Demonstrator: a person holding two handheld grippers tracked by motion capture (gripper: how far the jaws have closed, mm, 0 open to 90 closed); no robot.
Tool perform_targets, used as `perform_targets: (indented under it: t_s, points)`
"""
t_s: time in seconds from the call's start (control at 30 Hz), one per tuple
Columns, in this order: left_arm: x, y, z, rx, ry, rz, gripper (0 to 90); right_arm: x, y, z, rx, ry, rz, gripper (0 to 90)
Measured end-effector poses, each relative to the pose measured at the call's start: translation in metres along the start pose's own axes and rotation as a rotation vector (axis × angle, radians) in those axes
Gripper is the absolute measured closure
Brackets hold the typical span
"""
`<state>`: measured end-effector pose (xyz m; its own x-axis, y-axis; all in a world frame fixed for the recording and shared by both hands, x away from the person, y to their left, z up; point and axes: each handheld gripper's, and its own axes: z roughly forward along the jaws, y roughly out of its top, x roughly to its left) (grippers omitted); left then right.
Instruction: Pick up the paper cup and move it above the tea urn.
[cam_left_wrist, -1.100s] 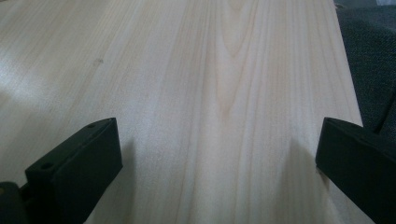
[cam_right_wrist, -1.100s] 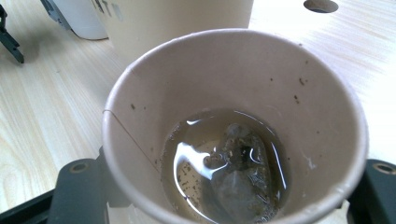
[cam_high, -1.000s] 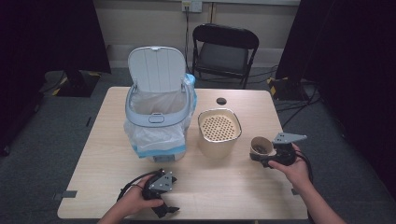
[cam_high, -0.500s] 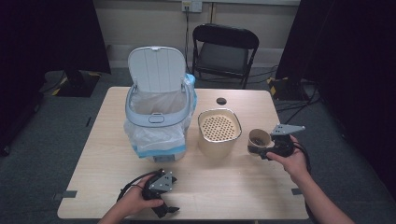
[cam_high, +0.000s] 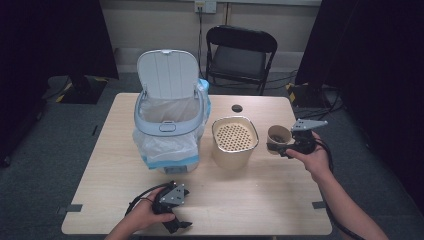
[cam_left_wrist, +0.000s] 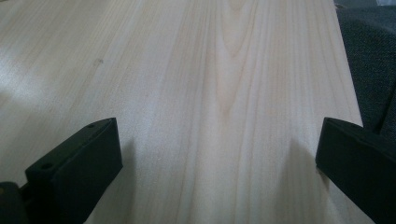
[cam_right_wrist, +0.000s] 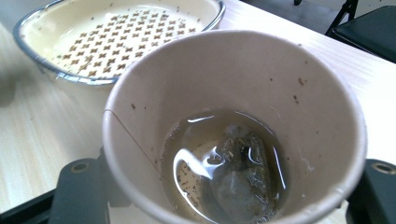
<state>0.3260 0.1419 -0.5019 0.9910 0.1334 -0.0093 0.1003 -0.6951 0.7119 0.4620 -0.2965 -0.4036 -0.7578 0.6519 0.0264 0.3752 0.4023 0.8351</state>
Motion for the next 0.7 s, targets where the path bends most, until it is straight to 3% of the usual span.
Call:
perform_targets:
  t_s: [0.33,0.7]
  points:
    - [0.0,0.0,0.0,0.0,0.0,0.0,0.0,-0.013,0.014,0.008,0.003,-0.017,0.022,27.7]
    - [0.0,0.0,0.0,-0.003,0.004,0.0,0.0,-0.024,0.034,0.014,0.014,-0.038,0.001,27.8]
